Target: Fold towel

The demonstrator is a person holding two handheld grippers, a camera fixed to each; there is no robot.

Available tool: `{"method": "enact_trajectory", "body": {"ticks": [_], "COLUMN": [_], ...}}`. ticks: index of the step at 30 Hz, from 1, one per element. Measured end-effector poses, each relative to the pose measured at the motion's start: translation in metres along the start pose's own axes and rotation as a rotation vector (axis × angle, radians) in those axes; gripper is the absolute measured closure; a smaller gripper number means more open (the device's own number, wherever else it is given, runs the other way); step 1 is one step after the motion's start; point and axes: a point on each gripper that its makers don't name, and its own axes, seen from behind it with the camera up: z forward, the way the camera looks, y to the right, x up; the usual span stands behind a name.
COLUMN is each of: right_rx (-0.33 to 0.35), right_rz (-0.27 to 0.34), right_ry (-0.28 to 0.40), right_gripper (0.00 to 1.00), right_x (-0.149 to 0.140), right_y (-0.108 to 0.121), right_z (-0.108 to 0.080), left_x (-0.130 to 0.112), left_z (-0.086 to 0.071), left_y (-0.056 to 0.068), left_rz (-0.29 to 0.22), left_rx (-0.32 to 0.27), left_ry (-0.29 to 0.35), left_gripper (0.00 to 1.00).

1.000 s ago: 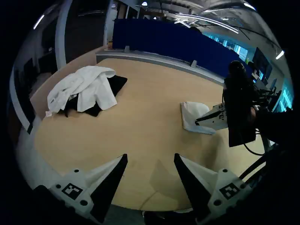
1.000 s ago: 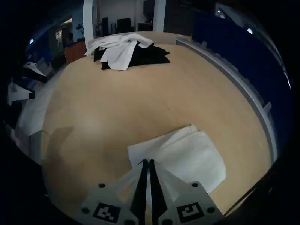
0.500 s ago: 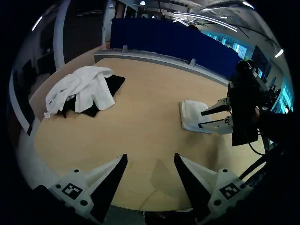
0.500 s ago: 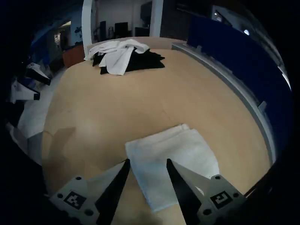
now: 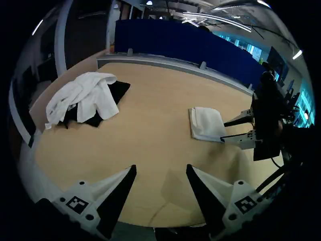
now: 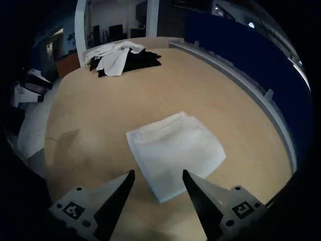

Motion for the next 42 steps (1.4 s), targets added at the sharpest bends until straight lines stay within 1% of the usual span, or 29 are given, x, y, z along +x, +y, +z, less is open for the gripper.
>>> {"method": "enact_trajectory", "body": {"ticks": [6, 10, 14, 17, 22, 26, 28, 33, 36, 38, 40, 42], "right_rx": [-0.018, -0.03, -0.036, -0.035, -0.042, -0.04, -0.041, -0.045, -0.042, -0.041, -0.041, -0.043], "right_rz": [0.021, 0.039, 0.061, 0.077, 0.095, 0.109, 0.115, 0.128, 0.134, 0.137, 0.141, 0.147], "right_ry": [-0.021, -0.033, -0.043, -0.048, -0.059, -0.065, -0.064, -0.058, -0.057, -0.057, -0.057, -0.058], "right_gripper": [0.08, 0.08, 0.11, 0.15, 0.3, 0.38, 0.44, 0.66, 0.74, 0.77, 0.86, 0.92], "right_x": [-0.017, -0.026, -0.035, -0.04, -0.047, -0.052, -0.052, -0.052, -0.052, -0.053, -0.053, -0.052], "right_y": [0.005, 0.006, 0.006, 0.005, 0.005, 0.005, 0.004, 0.004, 0.003, 0.003, 0.003, 0.003], "right_z": [-0.007, -0.005, -0.002, 0.0, 0.002, 0.004, 0.005, 0.006, 0.007, 0.007, 0.008, 0.008], "left_x": [0.002, 0.001, 0.0, -0.002, -0.004, -0.004, -0.004, -0.005, -0.006, -0.006, -0.006, -0.007], "left_z": [0.001, 0.002, 0.002, 0.002, 0.002, 0.002, 0.002, 0.002, 0.002, 0.001, 0.001, 0.001], "left_y": [0.005, 0.007, 0.005, 0.004, 0.002, 0.002, 0.003, 0.004, 0.004, 0.003, 0.003, 0.003], "left_rz": [0.006, 0.008, 0.007, 0.003, 0.0, 0.001, 0.001, -0.001, -0.003, -0.003, -0.003, -0.003], "left_rx": [-0.007, -0.007, -0.005, -0.003, -0.001, -0.002, -0.003, -0.005, -0.005, -0.004, -0.004, -0.003], "left_ry": [0.0, -0.002, -0.003, -0.004, -0.006, -0.006, -0.006, -0.007, -0.007, -0.007, -0.007, -0.007], "left_gripper": [0.08, 0.08, 0.08, 0.08, 0.08, 0.08, 0.08, 0.08, 0.08, 0.08, 0.08, 0.08]}}
